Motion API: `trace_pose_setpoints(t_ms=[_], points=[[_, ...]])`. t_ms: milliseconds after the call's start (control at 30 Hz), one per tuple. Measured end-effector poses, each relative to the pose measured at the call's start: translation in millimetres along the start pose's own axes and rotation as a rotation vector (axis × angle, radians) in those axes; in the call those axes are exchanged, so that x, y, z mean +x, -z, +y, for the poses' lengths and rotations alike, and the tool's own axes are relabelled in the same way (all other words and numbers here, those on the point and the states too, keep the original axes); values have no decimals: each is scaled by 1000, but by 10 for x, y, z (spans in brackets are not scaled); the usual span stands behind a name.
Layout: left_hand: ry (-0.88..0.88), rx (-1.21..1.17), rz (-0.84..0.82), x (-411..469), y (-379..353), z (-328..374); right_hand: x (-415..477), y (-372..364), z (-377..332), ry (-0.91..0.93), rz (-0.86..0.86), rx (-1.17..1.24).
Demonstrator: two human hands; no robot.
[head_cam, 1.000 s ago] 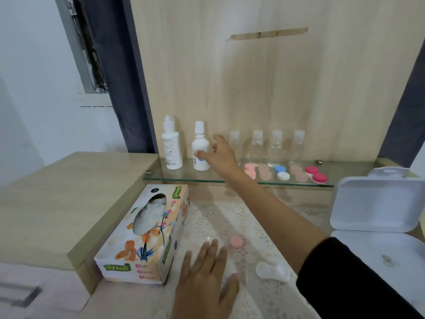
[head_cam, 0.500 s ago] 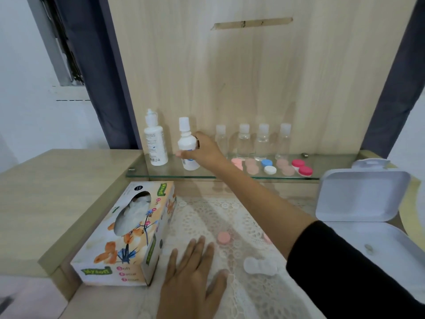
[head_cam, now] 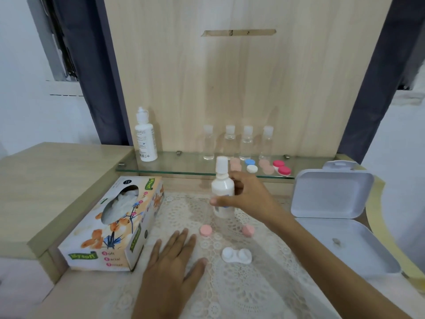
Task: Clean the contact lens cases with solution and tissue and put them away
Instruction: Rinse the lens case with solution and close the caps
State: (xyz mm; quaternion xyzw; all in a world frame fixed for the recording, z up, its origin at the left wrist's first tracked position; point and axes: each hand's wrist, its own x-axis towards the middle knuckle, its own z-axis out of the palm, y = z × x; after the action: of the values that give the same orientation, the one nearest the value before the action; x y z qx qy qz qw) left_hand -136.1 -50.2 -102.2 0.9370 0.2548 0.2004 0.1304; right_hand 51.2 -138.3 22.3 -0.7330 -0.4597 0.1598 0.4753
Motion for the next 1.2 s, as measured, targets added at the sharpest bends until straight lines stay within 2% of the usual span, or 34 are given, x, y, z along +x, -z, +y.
trace_pose_setpoints(t_ms=[133, 233, 400, 467, 633, 833, 967, 1200], points=[[-7, -62, -1, -7, 0, -6, -169, -29, 271, -40, 68, 1], [12, -165, 75, 7, 25, -9, -201, -96, 402, -64, 92, 29], [109, -468, -7, 88, 206, -20, -243, -172, 515, -47, 112, 78], [134, -514, -71, 138, 254, -23, -248, -185, 530, -29, 116, 87], [90, -601, -8, 365, 462, 250, -299, -228, 593, -29, 142, 160], [-48, -939, -33, 802, 662, 751, -336, -287, 616, -19, 161, 246], [-144, -919, -38, 908, 622, 820, -327, -271, 617, 19, 162, 219], [-140, -937, 82, 969, 592, 830, -301, -275, 645, 29, 173, 191]])
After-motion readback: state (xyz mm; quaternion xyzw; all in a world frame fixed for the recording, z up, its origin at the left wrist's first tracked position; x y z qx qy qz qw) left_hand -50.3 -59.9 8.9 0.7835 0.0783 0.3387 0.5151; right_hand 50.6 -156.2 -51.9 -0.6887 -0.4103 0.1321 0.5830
